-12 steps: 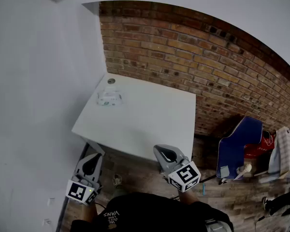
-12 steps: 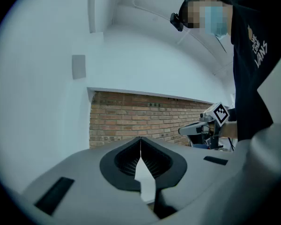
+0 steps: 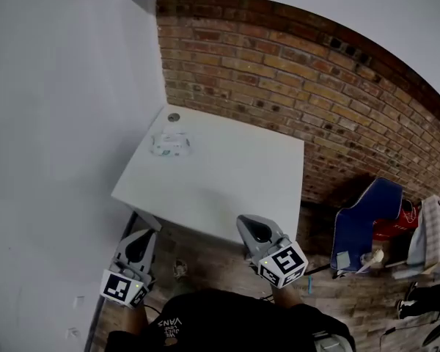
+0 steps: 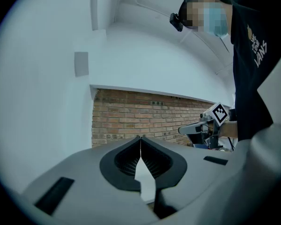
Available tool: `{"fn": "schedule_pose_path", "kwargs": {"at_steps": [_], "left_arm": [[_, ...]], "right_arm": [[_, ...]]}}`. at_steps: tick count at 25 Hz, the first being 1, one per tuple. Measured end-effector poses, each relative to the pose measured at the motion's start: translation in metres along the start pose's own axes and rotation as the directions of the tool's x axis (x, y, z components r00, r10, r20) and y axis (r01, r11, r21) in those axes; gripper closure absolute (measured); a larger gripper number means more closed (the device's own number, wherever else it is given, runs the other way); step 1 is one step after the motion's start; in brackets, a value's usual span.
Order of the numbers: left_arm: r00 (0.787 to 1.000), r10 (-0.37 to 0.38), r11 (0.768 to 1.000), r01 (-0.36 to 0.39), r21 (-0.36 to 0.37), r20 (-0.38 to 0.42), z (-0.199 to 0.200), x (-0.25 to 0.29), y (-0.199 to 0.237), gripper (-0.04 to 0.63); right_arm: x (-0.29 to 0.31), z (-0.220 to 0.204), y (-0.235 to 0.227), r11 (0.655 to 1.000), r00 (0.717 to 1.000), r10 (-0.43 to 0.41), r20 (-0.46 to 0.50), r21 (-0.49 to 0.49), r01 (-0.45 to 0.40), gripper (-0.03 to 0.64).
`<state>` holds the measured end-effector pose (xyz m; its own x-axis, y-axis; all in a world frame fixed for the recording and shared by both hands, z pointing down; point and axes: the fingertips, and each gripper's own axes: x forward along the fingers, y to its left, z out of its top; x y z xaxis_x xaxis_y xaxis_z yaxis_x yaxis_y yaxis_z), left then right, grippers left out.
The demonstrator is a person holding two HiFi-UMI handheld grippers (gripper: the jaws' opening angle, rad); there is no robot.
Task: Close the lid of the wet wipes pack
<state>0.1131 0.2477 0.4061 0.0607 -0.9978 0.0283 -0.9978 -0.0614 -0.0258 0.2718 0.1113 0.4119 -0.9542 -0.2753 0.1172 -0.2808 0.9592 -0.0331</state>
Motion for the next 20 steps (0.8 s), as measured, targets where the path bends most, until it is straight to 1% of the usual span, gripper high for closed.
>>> {"fn": "schedule_pose_path", "kwargs": {"at_steps": [4,8,12,15,20], "left_arm": [[1.000,-0.002,1.000,0.002,-0.002,-0.002,-0.002,0.003,0.015,0.597],[1.000,0.005,1.000,-0.005,-0.005,-0.010,-0.005,0.003,0.037,0.597],[1.000,0.003,1.000,-0.003,0.019,-0.006,-0.007,0.006,0.067,0.597],[1.000,-0.005,1.000,0.005,0.014,0.006,-0.007,0.010,0.090,0.597],[1.000,-0.022,1.000,0.022,0.016,-0.001,-0.009,0.019,0.123,0.597]], "right_arm": [[0.018,0.000,-0.003,1.000,1.000,-0.004,-0.004,0.018,0.004,0.620],[0.043,0.004,-0.002,1.000,1.000,0.001,0.012,0.030,-0.001,0.620],[0.072,0.009,-0.001,1.000,1.000,0.002,0.014,0.028,-0.002,0.620],[0.094,0.012,-0.002,1.000,1.000,-0.007,0.012,0.028,0.007,0.620],[0.125,0.017,-0.002,0.999,0.999,-0.029,0.013,0.032,0.029,0.620]]}}
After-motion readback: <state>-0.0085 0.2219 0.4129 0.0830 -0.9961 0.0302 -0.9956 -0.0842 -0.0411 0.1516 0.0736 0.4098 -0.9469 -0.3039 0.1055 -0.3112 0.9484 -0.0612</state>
